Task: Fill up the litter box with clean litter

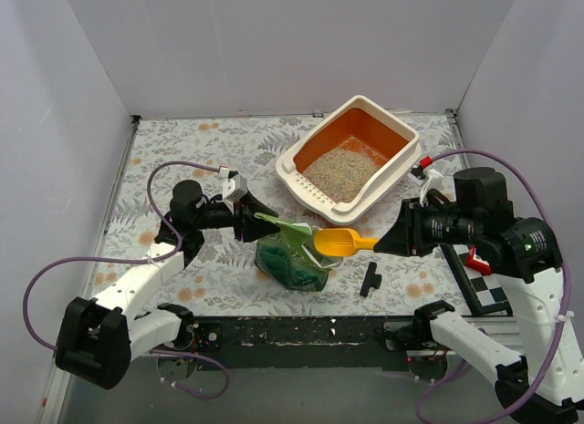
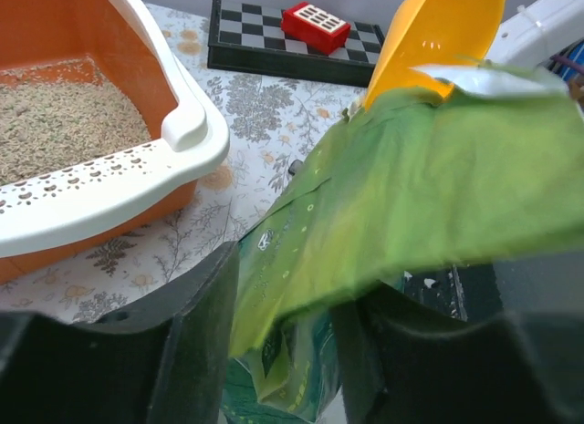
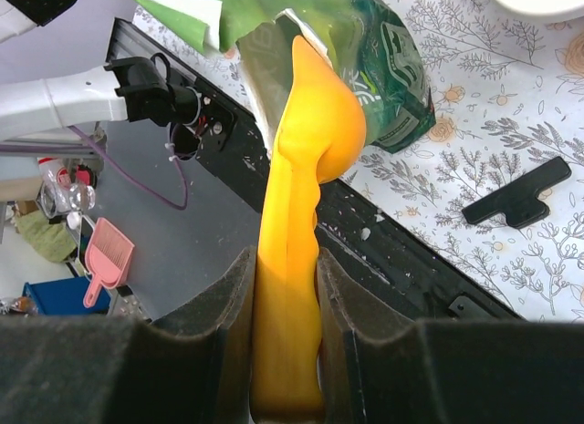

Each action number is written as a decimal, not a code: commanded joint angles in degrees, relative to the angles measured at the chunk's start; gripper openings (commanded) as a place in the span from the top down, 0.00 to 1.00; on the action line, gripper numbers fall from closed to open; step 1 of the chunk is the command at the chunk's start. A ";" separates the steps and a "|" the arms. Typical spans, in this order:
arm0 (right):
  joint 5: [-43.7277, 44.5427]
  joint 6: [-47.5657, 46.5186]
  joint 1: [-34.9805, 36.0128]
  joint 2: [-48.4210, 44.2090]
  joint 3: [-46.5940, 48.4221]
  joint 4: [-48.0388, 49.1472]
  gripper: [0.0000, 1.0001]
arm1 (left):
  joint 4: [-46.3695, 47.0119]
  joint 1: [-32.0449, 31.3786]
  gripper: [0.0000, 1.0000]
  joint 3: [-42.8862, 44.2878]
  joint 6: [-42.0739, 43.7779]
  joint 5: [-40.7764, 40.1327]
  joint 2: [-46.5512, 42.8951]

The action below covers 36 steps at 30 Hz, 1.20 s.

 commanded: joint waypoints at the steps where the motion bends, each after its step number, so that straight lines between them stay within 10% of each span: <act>1: -1.58 -0.86 -0.05 0.45 -0.81 0.76 0.99 | 3.70 -0.42 0.77 -1.04 -0.68 0.85 0.46; 3: -1.41 -0.86 -0.05 0.71 -1.34 0.76 0.99 | 2.91 -0.51 1.00 -0.60 -0.06 0.06 0.64; 36: 10.11 1.42 14.63 26.11 -8.62 8.83 0.99 | -5.53 -8.16 1.00 -11.06 0.03 -15.67 -24.14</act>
